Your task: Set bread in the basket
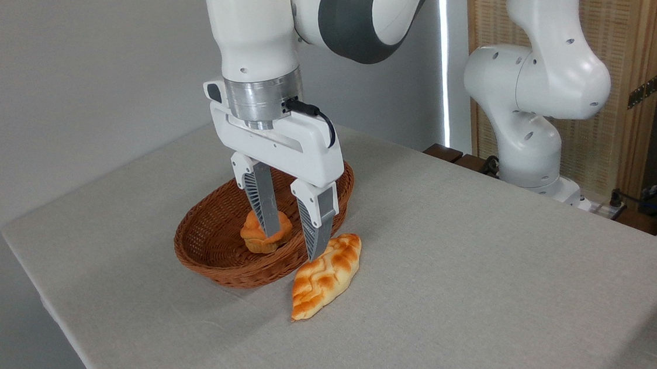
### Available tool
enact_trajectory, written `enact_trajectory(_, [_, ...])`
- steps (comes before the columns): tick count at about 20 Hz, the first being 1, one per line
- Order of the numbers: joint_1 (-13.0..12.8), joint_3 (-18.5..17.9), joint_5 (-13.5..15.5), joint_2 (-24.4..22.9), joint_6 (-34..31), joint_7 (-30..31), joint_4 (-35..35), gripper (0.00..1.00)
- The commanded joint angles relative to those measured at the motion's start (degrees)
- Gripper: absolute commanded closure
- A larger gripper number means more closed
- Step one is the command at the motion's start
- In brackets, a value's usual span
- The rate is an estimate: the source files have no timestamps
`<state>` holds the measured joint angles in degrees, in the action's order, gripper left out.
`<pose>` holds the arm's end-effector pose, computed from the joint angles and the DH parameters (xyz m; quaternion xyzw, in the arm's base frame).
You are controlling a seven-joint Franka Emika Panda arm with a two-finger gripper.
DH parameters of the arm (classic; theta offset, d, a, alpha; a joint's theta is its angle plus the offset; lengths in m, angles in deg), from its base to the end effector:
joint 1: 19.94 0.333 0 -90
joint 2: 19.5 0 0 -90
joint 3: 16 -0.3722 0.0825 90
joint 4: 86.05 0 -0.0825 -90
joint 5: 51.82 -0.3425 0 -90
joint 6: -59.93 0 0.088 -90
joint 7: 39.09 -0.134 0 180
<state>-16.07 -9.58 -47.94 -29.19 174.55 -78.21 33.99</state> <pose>0.4657 -0.0298 0.5445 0.9384 -0.3428 0.0418 0.0092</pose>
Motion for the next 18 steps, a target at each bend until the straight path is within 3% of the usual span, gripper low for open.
enact_trajectory(1, [0.0,-0.3,-0.1,-0.7,-3.6,-0.8,-0.5,0.0])
enact_trajectory(14, [0.0,0.1,-0.1,-0.9,-4.1,-0.7,-0.5,0.0])
enact_trajectory(18, [0.0,-0.3,-0.4,-0.7,-0.6,-0.8,-0.3,0.0])
